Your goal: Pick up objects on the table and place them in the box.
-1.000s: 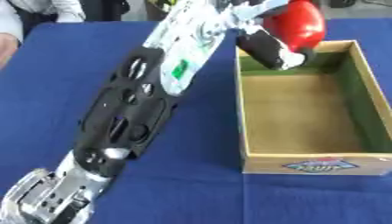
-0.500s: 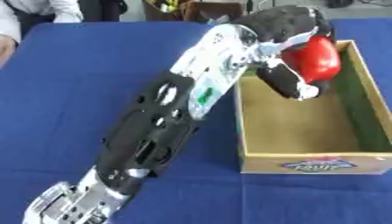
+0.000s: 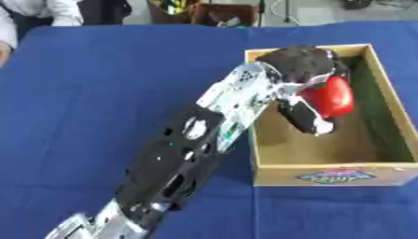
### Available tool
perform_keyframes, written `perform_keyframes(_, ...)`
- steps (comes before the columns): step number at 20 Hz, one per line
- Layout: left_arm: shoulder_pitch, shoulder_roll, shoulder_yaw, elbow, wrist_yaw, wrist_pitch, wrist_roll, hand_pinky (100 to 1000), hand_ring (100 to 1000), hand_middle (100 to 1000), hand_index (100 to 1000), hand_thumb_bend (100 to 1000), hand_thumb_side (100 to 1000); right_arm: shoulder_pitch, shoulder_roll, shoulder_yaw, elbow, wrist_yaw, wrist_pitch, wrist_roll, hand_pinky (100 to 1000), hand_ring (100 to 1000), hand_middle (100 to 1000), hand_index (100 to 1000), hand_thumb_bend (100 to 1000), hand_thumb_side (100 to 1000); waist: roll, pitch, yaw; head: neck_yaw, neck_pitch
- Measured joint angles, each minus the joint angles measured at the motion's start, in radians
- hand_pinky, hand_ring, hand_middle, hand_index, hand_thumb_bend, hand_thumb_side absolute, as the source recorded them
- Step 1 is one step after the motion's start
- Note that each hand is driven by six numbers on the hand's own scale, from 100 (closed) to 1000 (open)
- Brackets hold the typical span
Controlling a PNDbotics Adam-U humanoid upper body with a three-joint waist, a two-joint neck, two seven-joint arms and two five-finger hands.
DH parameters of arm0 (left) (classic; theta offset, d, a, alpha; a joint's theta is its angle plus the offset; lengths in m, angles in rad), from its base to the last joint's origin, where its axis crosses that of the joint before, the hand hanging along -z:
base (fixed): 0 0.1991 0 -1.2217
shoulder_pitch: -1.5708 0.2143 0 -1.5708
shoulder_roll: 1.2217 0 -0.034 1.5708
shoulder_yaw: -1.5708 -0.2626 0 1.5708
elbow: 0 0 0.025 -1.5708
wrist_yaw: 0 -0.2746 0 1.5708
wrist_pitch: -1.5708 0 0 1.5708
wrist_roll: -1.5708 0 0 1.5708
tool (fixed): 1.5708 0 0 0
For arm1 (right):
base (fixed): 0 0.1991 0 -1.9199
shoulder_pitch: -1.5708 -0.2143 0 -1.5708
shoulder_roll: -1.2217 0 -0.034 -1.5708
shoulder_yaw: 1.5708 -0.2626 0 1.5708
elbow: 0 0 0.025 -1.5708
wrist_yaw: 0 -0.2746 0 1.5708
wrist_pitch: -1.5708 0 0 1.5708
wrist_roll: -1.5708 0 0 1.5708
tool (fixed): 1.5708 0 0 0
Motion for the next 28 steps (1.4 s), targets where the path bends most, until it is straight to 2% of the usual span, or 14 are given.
perform_keyframes(4, 0.009, -0.008, -0.005, 0.027, -0.027, -0.015, 0.012, 257, 552, 617, 796, 100, 488, 0.0, 0.004, 0.0, 0.0, 0.0, 0.001, -0.001, 703, 712, 761, 744, 100, 803, -0.001, 0.005, -0.002, -0.002, 0.0)
perform_keyframes(5, 0.011, -0.008, -0.005, 0.032, -0.029, -0.02, 0.015, 292, 588, 632, 828, 100, 502, 0.0, 0.006, 0.0, 0.0, 0.0, 0.001, -0.001, 703, 712, 761, 744, 100, 804, -0.001, 0.005, -0.003, -0.002, 0.0)
perform_keyframes(6, 0.014, -0.008, -0.006, 0.036, -0.031, -0.026, 0.016, 364, 656, 684, 877, 100, 562, 0.0, 0.007, 0.0, 0.0, 0.0, 0.002, -0.002, 703, 712, 761, 744, 100, 804, -0.001, 0.005, -0.003, -0.002, 0.0)
perform_keyframes(8, 0.015, -0.011, -0.008, 0.04, -0.032, -0.04, 0.017, 443, 719, 738, 921, 100, 646, 0.0, 0.007, 0.0, 0.0, 0.0, 0.003, -0.003, 703, 711, 761, 744, 100, 805, -0.001, 0.007, -0.004, -0.003, 0.0)
perform_keyframes(9, 0.016, -0.012, -0.011, 0.04, -0.034, -0.048, 0.017, 493, 753, 767, 944, 162, 690, 0.0, 0.007, 0.0, 0.0, 0.0, 0.004, -0.004, 703, 711, 761, 744, 100, 805, -0.001, 0.007, -0.004, -0.004, 0.0)
perform_keyframes(10, 0.016, -0.013, -0.011, 0.04, -0.036, -0.054, 0.017, 586, 802, 810, 976, 262, 754, 0.0, 0.007, 0.0, 0.0, 0.0, 0.004, -0.004, 703, 711, 761, 744, 100, 805, 0.0, 0.007, -0.004, -0.004, 0.0)
perform_keyframes(14, 0.016, -0.015, -0.011, 0.033, -0.062, -0.068, 0.034, 683, 839, 850, 1000, 371, 805, 0.0, 0.007, 0.0, 0.0, 0.0, 0.006, -0.005, 703, 710, 760, 744, 100, 806, 0.001, 0.007, -0.003, -0.004, 0.0)
perform_keyframes(17, 0.016, -0.015, -0.011, 0.023, -0.09, -0.065, 0.064, 694, 845, 854, 1000, 426, 834, 0.0, 0.008, 0.0, 0.0, 0.0, 0.006, -0.005, 702, 710, 760, 744, 100, 806, 0.001, 0.007, -0.001, -0.004, 0.0)
perform_keyframes(20, 0.016, -0.015, -0.01, 0.018, -0.114, -0.061, 0.089, 687, 840, 848, 1000, 432, 843, 0.001, 0.008, 0.0, 0.0, 0.0, 0.006, -0.005, 702, 709, 760, 743, 100, 804, 0.0, 0.007, 0.0, -0.004, 0.0)
perform_keyframes(23, 0.018, -0.015, -0.001, 0.001, -0.122, -0.054, 0.117, 673, 825, 835, 1000, 400, 851, 0.001, 0.008, 0.0, 0.0, 0.001, 0.007, -0.006, 702, 709, 760, 743, 100, 804, 0.0, 0.007, 0.002, -0.005, 0.0)
perform_keyframes(28, 0.016, 0.014, 0.03, -0.089, -0.096, -0.022, 0.179, 609, 759, 777, 972, 333, 845, 0.009, 0.008, 0.0, 0.0, 0.002, 0.009, -0.008, 701, 708, 759, 743, 100, 803, -0.001, 0.006, 0.008, -0.01, 0.0)
